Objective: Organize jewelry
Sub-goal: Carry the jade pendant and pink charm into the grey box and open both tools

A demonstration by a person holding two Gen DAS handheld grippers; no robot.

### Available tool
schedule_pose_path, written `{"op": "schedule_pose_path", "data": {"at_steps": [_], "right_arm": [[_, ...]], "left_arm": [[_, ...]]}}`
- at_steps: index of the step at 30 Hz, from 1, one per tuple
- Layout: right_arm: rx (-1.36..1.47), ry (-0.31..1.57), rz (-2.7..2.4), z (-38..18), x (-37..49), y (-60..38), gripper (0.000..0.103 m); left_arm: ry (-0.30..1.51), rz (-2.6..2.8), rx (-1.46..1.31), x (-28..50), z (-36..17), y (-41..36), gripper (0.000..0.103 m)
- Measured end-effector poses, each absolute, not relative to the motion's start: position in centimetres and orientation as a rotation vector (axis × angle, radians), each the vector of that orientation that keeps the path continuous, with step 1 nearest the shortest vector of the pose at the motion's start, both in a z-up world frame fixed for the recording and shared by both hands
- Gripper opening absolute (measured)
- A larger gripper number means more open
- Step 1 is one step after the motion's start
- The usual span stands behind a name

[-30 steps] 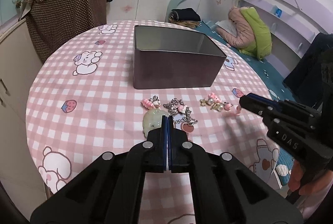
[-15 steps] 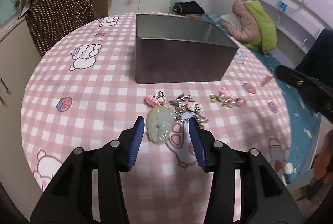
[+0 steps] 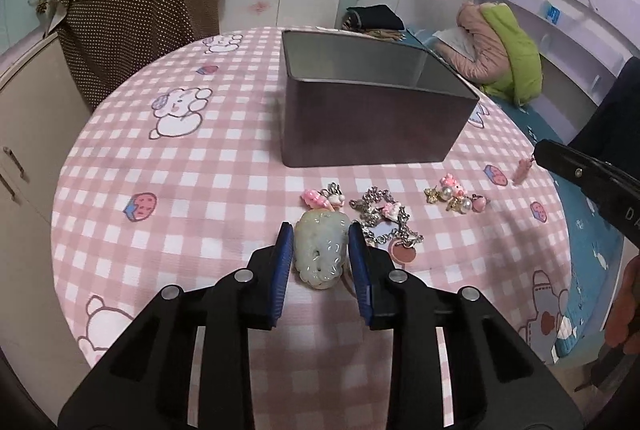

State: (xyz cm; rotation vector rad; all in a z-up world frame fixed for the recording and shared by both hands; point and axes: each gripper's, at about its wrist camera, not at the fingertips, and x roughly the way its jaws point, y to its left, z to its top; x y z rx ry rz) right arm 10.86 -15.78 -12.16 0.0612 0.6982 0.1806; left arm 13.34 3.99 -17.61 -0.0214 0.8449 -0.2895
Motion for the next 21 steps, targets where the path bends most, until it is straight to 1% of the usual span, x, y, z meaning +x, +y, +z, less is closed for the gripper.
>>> {"op": "schedule_pose_path", "data": {"at_steps": [11, 21], "right_arm": [[0.068, 0.65, 0.213, -10.5, 12.1, -15.5, 0.015], [0.062, 0.589, 0.253, -8.1, 14.4, -14.5, 0.015]], "left_arm": [[0.755, -0.288, -0.013, 13.4, -14.1, 4.0, 0.028], [0.686, -0.308, -0.028, 15.9, -11.1, 2.9, 0.028]]}}
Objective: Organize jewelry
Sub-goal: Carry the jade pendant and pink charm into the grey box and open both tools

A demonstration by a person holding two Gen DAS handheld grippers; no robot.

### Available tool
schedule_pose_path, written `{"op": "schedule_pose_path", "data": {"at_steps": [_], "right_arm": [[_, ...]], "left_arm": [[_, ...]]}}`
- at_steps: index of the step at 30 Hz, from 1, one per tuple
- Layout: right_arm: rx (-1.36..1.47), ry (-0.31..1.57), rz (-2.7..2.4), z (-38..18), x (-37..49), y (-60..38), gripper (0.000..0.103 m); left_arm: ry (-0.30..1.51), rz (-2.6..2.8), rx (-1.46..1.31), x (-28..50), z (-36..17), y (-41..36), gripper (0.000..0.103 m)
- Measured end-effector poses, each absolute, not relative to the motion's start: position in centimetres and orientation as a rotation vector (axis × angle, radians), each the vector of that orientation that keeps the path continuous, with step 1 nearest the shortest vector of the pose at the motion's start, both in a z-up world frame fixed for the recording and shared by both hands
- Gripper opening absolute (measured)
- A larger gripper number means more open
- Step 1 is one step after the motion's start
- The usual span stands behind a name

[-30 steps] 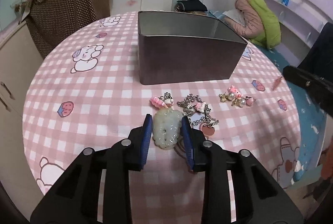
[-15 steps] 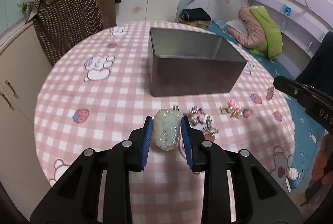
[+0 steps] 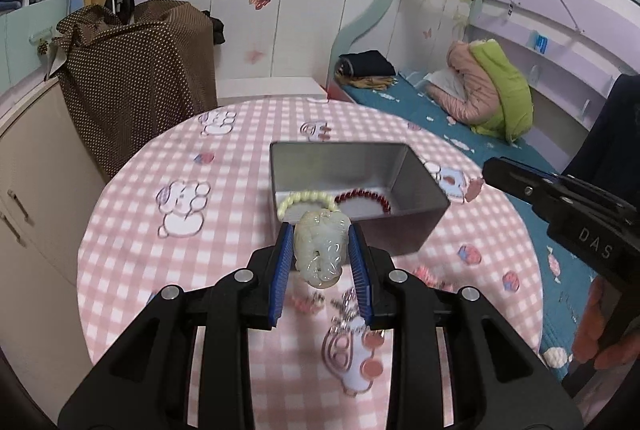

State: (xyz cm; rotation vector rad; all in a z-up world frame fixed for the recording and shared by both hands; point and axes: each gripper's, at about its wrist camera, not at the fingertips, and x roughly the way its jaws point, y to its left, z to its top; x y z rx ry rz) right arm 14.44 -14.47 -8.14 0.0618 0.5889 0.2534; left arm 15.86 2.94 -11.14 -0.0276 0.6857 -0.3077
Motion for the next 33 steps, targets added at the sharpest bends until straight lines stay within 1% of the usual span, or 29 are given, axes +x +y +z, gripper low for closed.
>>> {"op": "schedule_pose_path", "data": {"at_steps": [6, 14, 15, 16, 17, 18, 19, 29, 31, 33], "right_arm": [[0.048, 0.586, 0.286, -7.7, 16.8, -13.5, 0.015], [0.063, 0.642, 0.331, -9.2, 19.6, -13.0, 0.016], [0.066, 0.644, 0.327, -9.3, 19.8, -13.1, 0.018], [0.07, 0.652, 0.318, -9.4, 20.0, -13.2, 0.028], [0.076, 0.655, 0.306, -9.5, 20.2, -13.4, 0.036], [0.079, 0.652, 0.29, -9.6, 20.3, -13.6, 0.051], [0.079, 0.647, 0.274, -9.6, 20.3, -13.8, 0.063], [0.09, 0.673, 0.203, -10.4, 21.0, -15.5, 0.072], [0.091, 0.677, 0.194, -10.5, 20.9, -15.6, 0.074], [0.092, 0.677, 0.184, -10.4, 20.8, -15.8, 0.076]], "left_arm": [[0.675, -0.316, -0.036, 17.8, -10.8, 2.7, 0.028], [0.705, -0.309, -0.087, 21.1, -11.5, 3.0, 0.028], [0.711, -0.307, -0.091, 21.5, -11.7, 3.0, 0.028], [0.715, -0.306, -0.093, 21.7, -11.8, 3.0, 0.028], [0.718, -0.305, -0.093, 22.0, -12.0, 3.0, 0.028], [0.722, -0.306, -0.093, 22.2, -12.1, 3.0, 0.028], [0.725, -0.308, -0.093, 22.5, -12.3, 2.9, 0.028], [0.75, -0.271, -0.053, 23.5, -13.0, 2.0, 0.03], [0.748, -0.281, -0.054, 23.3, -12.9, 2.1, 0.036], [0.741, -0.281, -0.051, 23.2, -12.8, 2.1, 0.038]]}}
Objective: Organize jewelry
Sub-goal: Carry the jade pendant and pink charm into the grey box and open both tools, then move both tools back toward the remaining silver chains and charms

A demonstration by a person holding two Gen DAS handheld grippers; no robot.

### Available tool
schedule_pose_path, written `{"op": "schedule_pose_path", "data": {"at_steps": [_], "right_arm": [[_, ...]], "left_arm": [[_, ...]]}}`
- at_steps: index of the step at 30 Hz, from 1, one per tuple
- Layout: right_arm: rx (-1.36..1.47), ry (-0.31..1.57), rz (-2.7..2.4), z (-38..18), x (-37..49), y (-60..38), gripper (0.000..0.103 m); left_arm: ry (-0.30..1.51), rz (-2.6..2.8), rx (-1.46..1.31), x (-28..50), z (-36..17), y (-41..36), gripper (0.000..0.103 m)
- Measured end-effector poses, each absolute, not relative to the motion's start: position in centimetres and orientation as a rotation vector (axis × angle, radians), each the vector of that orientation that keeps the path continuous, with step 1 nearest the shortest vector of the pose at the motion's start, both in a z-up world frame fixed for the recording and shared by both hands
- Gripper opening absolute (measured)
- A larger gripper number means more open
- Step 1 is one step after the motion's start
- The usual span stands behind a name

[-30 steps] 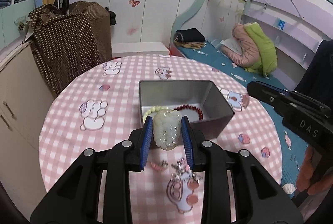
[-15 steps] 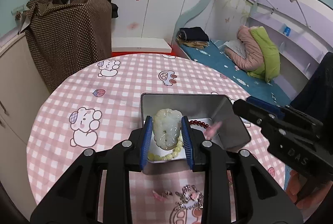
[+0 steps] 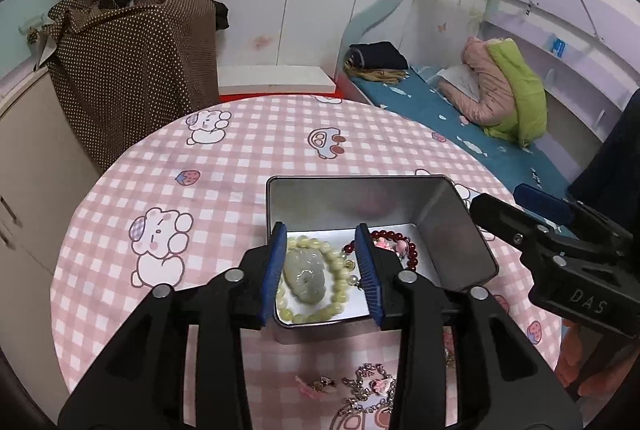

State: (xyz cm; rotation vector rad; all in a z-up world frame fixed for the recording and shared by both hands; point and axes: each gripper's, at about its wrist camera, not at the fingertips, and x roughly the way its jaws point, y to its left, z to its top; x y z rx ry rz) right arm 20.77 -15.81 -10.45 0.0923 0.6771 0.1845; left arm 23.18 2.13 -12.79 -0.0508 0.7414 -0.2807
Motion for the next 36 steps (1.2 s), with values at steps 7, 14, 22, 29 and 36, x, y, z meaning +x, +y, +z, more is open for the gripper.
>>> {"op": "schedule_pose_path", "data": {"at_steps": [7, 14, 22, 29, 36], "right_arm": [[0.094, 0.668, 0.174, -10.0, 20.1, -16.0, 0.078], [0.098, 0.653, 0.169, -9.5, 19.1, -16.2, 0.08], [0.097, 0.643, 0.142, -9.1, 17.4, -16.8, 0.087], [0.091, 0.67, 0.123, -9.8, 15.8, -17.3, 0.094], [0.093, 0.746, 0.098, -11.8, 15.0, -18.0, 0.095]], "left_arm": [[0.724, -0.275, -0.05, 22.5, -12.2, 2.1, 0.045], [0.708, -0.264, -0.047, 21.4, -11.5, 2.3, 0.051], [0.7, -0.239, -0.045, 19.6, -11.2, 3.0, 0.062], [0.703, -0.198, -0.042, 17.5, -11.5, 4.3, 0.078], [0.74, -0.162, -0.041, 15.7, -13.0, 6.1, 0.09]]}}
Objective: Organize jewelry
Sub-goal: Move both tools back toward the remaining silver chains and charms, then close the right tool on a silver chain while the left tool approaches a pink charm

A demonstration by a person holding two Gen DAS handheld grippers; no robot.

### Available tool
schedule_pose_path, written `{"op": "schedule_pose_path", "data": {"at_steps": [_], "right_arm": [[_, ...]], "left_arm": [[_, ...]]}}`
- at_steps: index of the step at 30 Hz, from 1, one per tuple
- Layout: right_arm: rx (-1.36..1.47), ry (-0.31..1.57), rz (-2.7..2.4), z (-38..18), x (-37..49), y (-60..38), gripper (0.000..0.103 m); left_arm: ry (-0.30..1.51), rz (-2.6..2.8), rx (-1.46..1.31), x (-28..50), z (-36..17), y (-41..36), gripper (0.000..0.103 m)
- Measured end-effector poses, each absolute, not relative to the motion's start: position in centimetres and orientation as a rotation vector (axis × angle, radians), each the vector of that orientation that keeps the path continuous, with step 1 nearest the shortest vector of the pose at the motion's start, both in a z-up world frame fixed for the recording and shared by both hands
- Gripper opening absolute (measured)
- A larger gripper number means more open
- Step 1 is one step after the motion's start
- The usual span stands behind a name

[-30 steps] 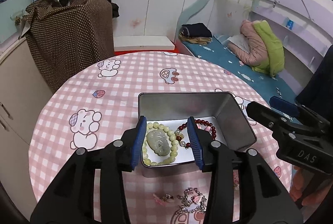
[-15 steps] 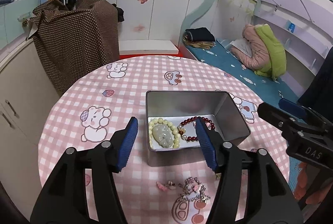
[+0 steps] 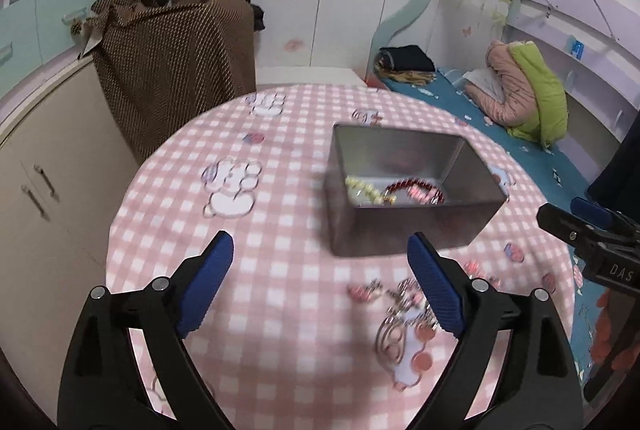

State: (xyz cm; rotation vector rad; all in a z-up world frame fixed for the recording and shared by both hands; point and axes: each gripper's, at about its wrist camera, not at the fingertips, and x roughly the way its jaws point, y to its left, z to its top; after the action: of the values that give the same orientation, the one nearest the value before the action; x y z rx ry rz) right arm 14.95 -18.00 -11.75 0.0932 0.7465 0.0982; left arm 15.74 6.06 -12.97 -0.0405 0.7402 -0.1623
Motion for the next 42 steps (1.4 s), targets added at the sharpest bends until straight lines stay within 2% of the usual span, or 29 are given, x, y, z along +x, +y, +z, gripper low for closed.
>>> {"op": "schedule_pose_path", "data": {"at_steps": [8, 16, 21, 23, 25, 28, 30, 33, 35, 42], "right_arm": [[0.09, 0.785, 0.131, -13.9, 13.0, -17.7, 0.095], [0.019, 0.753, 0.28, -14.2, 11.9, -13.5, 0.094], [-0.011, 0.799, 0.373, -15.1, 12.2, -10.5, 0.076], [-0.023, 0.829, 0.403, -15.7, 12.5, -9.3, 0.065], [-0.034, 0.844, 0.418, -16.2, 12.8, -8.5, 0.06], [-0.062, 0.866, 0.41, -17.0, 13.4, -7.6, 0.046], [-0.095, 0.854, 0.413, -17.1, 13.5, -7.1, 0.041], [-0.156, 0.826, 0.383, -17.4, 13.3, -6.6, 0.026], [-0.147, 0.829, 0.386, -17.4, 13.2, -7.0, 0.006], [-0.072, 0.843, 0.37, -17.0, 13.2, -8.6, 0.002]], "left_arm": [[0.814, -0.169, -0.028, 14.5, -15.6, 7.0, 0.09], [0.837, -0.206, -0.032, 13.2, -17.2, 8.1, 0.09], [0.834, -0.216, -0.044, 12.7, -17.4, 8.7, 0.09], [0.835, -0.216, -0.059, 12.6, -17.5, 9.0, 0.09], [0.836, -0.219, -0.071, 12.4, -17.5, 9.3, 0.09], [0.839, -0.225, -0.079, 12.5, -17.6, 9.5, 0.09], [0.843, -0.233, -0.085, 12.5, -17.7, 9.5, 0.09], [0.846, -0.25, -0.092, 12.7, -17.9, 9.4, 0.09], [0.849, -0.257, -0.093, 12.8, -18.0, 9.3, 0.09], [0.844, -0.275, -0.114, 13.1, -17.8, 9.1, 0.09]]}}
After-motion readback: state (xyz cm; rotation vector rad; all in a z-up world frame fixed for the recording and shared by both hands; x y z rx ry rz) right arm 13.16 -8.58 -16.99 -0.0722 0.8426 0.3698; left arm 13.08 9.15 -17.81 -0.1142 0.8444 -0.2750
